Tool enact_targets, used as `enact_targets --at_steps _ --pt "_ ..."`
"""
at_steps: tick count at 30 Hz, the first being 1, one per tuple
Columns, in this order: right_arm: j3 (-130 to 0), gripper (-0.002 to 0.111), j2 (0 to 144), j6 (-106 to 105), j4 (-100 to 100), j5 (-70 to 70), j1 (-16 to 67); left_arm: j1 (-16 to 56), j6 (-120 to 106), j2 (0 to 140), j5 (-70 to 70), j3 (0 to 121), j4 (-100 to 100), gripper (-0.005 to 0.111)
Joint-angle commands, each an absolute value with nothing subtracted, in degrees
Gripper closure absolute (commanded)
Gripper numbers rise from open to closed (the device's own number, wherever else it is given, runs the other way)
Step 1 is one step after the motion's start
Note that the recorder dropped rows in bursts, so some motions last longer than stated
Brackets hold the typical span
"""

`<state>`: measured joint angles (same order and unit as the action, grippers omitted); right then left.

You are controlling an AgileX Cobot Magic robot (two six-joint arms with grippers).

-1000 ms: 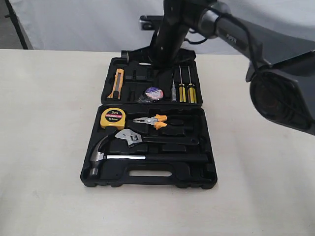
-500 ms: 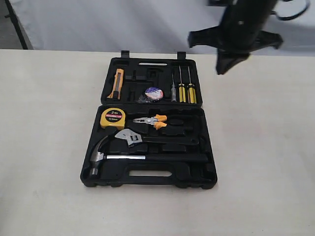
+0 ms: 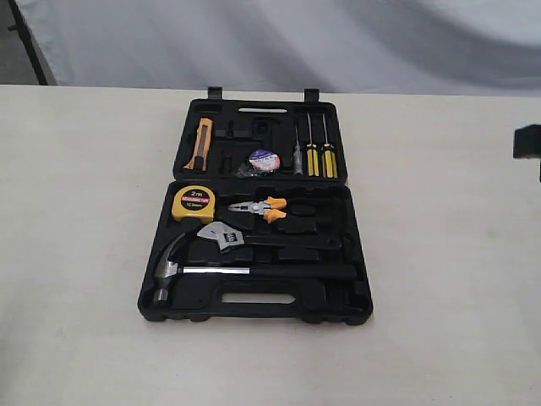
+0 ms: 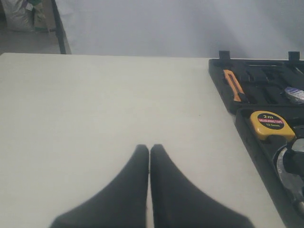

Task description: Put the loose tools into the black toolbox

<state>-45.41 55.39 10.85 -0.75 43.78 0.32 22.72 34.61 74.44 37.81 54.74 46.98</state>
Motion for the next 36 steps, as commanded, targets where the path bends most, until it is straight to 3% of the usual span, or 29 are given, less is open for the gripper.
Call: enact_targets --at_steps 1,12,23,27,36 --pt "-36.1 0.109 45.7 10.7 -1.0 36.4 0.1 22.5 35.2 74.0 36.8 54.2 46.2 0.105" --pt "-26.2 0.109 30.3 10.6 -2.5 36.1 0.0 22.5 35.2 74.0 36.8 54.2 46.2 0.105" --pt "-15.1 0.109 7.8 10.6 -2.9 29.9 -12.8 22.5 35.2 74.0 36.8 54.2 46.2 0.105" --pt "-8.9 0.109 0.0 10.7 -2.9 26.4 -13.8 22.5 35.2 74.0 36.8 54.2 46.2 0.105" --pt "-5.2 0.109 0.0 7.0 -2.6 24.5 -11.5 22.5 35.2 74.0 36.8 54.2 46.2 0.105"
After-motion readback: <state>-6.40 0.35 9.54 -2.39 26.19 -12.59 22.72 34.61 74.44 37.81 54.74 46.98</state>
